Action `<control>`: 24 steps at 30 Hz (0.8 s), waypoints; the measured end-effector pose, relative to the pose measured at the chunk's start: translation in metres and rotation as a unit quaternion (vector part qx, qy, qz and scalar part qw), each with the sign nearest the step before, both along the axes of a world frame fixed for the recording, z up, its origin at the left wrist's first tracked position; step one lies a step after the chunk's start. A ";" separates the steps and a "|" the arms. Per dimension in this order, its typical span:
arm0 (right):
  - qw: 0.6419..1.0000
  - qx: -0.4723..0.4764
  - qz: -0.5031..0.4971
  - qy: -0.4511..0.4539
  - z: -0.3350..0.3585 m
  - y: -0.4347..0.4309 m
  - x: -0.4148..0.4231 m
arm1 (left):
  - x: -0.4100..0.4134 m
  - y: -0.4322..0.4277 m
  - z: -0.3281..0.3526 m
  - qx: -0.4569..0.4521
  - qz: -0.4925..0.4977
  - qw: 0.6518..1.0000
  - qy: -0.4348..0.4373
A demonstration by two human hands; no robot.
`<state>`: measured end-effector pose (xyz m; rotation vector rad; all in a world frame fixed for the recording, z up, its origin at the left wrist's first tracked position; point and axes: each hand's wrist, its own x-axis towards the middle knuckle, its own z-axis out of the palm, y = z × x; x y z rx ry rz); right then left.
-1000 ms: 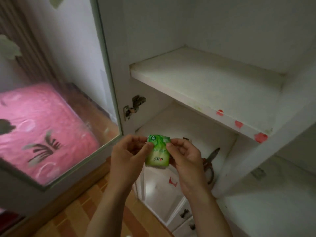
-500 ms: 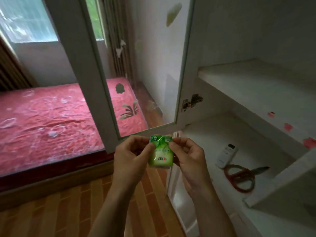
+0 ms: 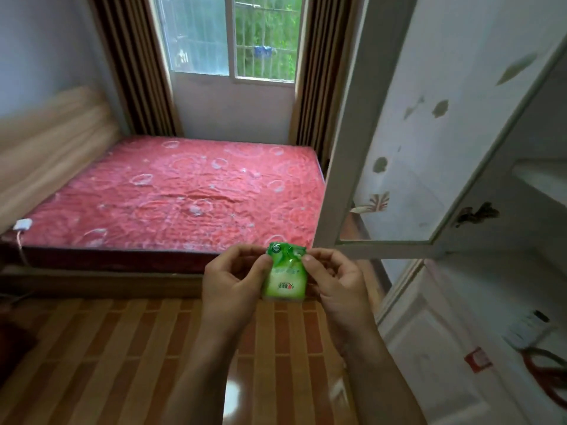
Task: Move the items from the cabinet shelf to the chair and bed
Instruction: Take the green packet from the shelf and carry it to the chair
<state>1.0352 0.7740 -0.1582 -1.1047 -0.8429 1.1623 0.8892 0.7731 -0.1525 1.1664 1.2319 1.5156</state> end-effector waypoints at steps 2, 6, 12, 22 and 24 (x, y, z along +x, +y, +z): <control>1.000 -0.002 0.022 -0.011 -0.001 -0.001 -0.026 | -0.026 -0.006 -0.003 0.002 0.015 1.000 -0.017; 0.998 0.001 0.064 -0.004 -0.002 -0.002 -0.076 | -0.074 -0.015 -0.010 0.008 0.051 0.998 -0.042; 0.993 0.012 0.120 -0.002 -0.004 0.006 -0.129 | -0.126 -0.021 -0.018 -0.004 0.105 0.993 -0.047; 0.954 -0.013 0.299 0.007 -0.020 0.080 -0.209 | -0.189 -0.001 -0.022 -0.028 0.270 0.962 -0.024; 0.944 -0.008 0.330 0.020 -0.017 0.100 -0.218 | -0.192 0.011 -0.017 -0.026 0.308 0.950 -0.028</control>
